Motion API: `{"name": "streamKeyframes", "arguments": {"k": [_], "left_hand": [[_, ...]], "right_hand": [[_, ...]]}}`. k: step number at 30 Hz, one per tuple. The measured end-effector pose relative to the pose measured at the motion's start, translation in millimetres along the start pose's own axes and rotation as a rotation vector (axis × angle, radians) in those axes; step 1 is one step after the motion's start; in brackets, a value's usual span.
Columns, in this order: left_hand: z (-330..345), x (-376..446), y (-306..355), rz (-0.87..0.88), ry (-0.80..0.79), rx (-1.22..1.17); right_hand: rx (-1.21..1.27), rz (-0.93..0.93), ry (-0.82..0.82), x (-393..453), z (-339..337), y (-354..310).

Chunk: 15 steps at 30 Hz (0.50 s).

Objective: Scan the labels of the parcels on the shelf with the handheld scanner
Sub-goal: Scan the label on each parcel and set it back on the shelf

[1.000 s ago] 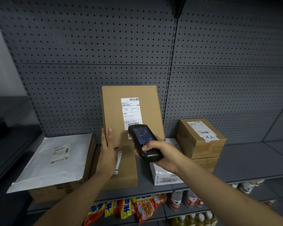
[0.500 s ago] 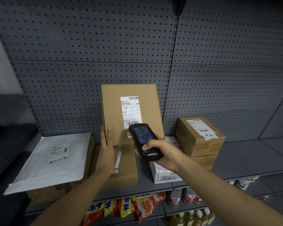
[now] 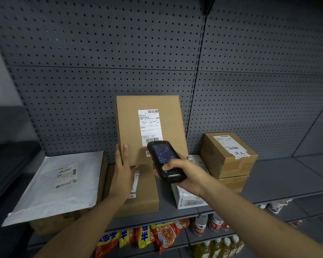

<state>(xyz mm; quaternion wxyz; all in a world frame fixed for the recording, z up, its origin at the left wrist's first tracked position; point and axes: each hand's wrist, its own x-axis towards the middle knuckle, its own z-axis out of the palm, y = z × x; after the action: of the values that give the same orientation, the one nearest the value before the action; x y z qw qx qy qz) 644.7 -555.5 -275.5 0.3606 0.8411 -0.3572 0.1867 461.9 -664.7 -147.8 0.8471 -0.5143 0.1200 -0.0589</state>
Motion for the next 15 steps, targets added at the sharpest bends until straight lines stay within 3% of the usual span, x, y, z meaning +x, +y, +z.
{"name": "streamKeyframes", "arguments": {"k": [15], "left_hand": [[5.8, 6.7, -11.2, 0.023, -0.036, -0.012]], "right_hand": [[0.095, 0.005, 0.036, 7.9, -2.5, 0.4]]}}
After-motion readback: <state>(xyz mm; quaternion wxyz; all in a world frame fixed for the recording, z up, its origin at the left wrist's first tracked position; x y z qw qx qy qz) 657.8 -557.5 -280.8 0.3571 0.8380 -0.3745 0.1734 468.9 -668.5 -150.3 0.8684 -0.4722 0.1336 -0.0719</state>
